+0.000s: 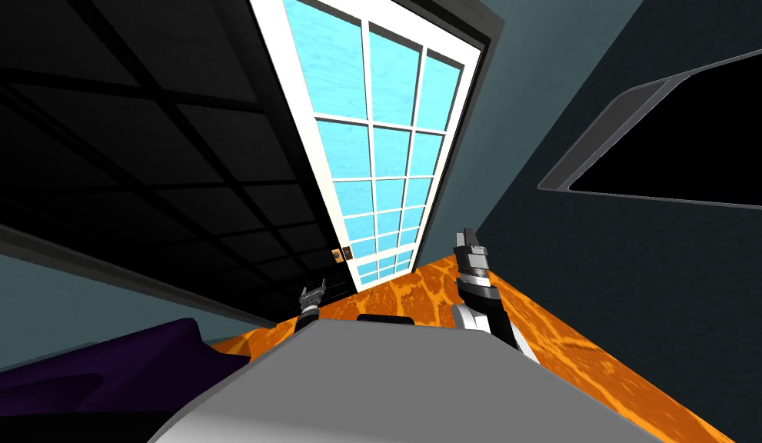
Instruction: Pull the door open
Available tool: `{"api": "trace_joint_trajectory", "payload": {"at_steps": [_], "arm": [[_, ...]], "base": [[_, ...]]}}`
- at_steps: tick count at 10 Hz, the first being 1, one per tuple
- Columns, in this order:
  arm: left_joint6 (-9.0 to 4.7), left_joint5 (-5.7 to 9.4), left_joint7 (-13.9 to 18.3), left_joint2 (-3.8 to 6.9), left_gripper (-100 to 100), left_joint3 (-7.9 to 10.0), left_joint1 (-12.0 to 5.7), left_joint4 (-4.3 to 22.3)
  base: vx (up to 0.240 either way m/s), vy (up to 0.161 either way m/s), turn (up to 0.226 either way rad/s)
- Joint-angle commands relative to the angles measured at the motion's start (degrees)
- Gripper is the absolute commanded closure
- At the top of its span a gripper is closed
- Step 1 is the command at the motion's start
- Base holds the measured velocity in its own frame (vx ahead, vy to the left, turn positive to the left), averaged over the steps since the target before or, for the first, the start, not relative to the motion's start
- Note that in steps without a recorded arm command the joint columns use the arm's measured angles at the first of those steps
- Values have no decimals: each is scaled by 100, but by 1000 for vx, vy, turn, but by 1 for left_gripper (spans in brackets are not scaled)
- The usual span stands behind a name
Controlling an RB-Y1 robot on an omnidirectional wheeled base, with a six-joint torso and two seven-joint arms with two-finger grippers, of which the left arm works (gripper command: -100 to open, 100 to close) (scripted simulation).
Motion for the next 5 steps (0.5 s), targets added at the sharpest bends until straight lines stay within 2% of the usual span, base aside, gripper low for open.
{"api": "trace_joint_trajectory", "payload": {"at_steps": [1, 4, 5], "arm": [[57, -23, 13, -56, -100, -68, -116, -151], [41, -49, 6, -109, -100, -148, -315, -210], [41, -49, 6, -109, -100, -148, -315, -210]], "base": [[163, 32, -119], [169, 36, -95], [131, 32, -45]]}}
